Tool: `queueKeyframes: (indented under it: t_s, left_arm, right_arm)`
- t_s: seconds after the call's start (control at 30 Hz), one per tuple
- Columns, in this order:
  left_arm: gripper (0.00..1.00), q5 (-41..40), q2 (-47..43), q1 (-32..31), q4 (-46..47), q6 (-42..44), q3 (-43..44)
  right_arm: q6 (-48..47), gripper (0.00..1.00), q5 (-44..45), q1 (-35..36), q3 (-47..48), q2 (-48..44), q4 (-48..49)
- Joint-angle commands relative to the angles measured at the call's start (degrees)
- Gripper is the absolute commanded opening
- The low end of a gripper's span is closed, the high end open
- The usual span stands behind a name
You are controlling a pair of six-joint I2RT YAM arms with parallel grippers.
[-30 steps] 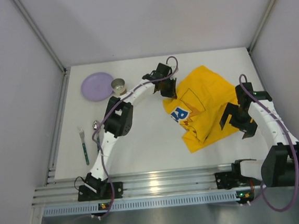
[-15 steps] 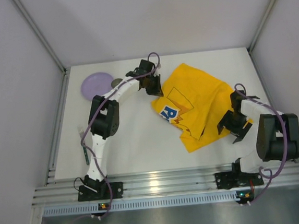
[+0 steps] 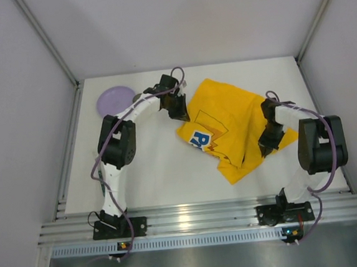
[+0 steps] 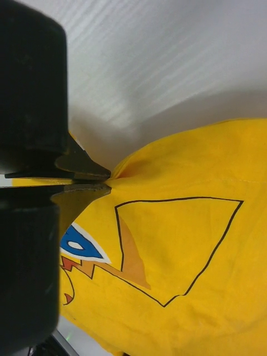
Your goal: Set the dinner table for one person
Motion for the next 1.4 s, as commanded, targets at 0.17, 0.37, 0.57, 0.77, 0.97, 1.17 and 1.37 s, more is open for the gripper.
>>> queueKeyframes:
  t_s: [0.17,0.37,0.57,0.77,0.97,1.17,1.37]
  left_arm:
    - [0.0,-3.71,-18.14,2.92,-3.37,0.42,-17.97]
    - [0.0,-6.53,-30.53,5.47,-4.6,-4.94,-33.79]
    - [0.0,-10.65,-36.6,5.56,-9.86,-6.35,-39.52]
    - [0.0,-12.15,-39.33,5.56,-14.36,-8.64,-41.1]
    - [0.0,-12.16,-40.12,5.56,-17.34,-10.48,-42.33]
    - [0.51,-14.88,-42.23,5.56,-21.3,-11.89,-38.91]
    - [0.89,-23.82,-39.69,5.65,-22.01,-11.9,-28.46]
  right_arm:
    - [-6.75,0.0,14.97,-4.06,10.54,4.54,2.32]
    - [-12.38,0.0,19.9,-5.21,14.06,8.49,0.99]
    - [-14.32,0.0,15.6,-4.51,13.19,9.99,2.39]
    - [-16.08,0.0,12.44,-3.54,13.62,10.43,4.41]
    - [-16.34,0.0,8.48,1.98,14.85,10.35,4.86]
    - [-17.13,0.24,6.63,5.77,14.59,8.06,4.86]
    - [-16.69,0.9,7.07,6.83,12.49,3.15,2.93]
